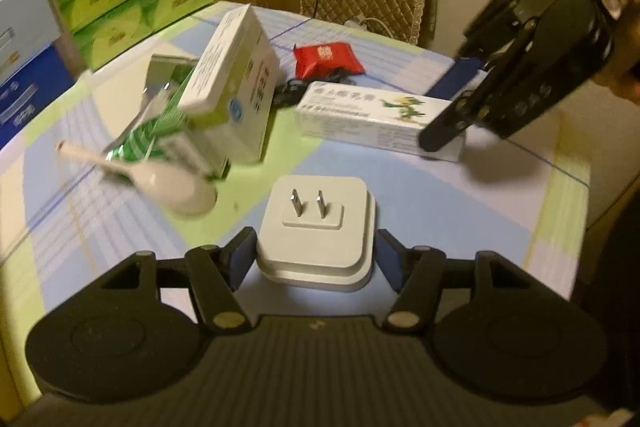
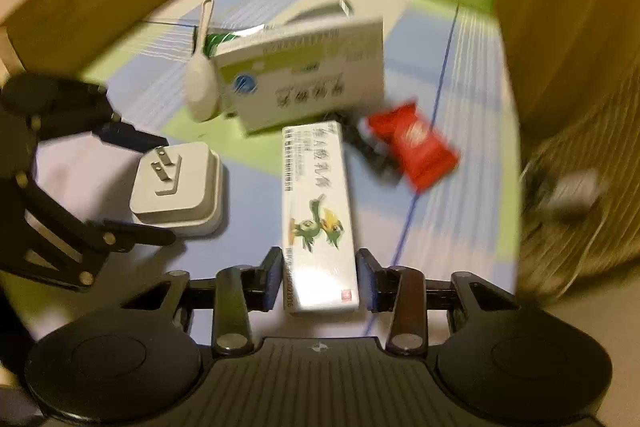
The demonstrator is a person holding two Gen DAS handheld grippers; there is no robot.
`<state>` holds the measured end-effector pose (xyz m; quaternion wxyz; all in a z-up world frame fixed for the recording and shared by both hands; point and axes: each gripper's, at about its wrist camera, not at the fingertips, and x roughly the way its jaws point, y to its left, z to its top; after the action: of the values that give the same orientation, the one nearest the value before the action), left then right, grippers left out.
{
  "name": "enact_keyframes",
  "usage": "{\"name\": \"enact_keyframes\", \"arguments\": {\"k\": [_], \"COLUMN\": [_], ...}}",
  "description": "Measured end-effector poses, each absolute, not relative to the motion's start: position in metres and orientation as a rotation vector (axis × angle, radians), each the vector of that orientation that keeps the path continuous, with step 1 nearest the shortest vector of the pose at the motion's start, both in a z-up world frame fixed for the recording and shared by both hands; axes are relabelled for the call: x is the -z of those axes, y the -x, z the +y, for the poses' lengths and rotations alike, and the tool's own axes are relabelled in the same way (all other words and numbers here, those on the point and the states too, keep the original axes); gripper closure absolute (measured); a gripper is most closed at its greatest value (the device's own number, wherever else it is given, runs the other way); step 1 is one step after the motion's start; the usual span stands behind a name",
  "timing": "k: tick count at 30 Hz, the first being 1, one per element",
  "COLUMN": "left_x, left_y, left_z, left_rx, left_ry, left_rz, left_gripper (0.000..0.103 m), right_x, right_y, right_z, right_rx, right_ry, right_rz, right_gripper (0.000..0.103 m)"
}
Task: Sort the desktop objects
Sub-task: 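Grasp the white plug adapter with the left gripper while the right gripper grasps the parrot ointment box, then carry the plug adapter and ointment box toward the cardboard box with both grippers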
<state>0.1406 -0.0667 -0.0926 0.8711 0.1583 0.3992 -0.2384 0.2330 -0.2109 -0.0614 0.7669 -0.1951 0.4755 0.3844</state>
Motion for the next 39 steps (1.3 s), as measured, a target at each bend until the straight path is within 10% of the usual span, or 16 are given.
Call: {"name": "enact_keyframes", "arguments": {"k": [18, 39], "left_x": [0.102, 0.078], "left_y": [-0.152, -0.137], "left_z": [-0.061, -0.045], "left_rx": [0.462, 0.416], "left_ry": [-0.217, -0.180], "left_rz": [0.856, 0.848], "left_gripper": [0.041, 0.042], "right_x": [0.075, 0.052], "right_y": [-0.231, -0.218], "right_z": [-0.203, -0.187], "right_rx": [-0.804, -0.794], "right_ry": [0.425, 0.421], "right_rz": [0.931, 0.897], "right_gripper": [0.052, 0.068]}}
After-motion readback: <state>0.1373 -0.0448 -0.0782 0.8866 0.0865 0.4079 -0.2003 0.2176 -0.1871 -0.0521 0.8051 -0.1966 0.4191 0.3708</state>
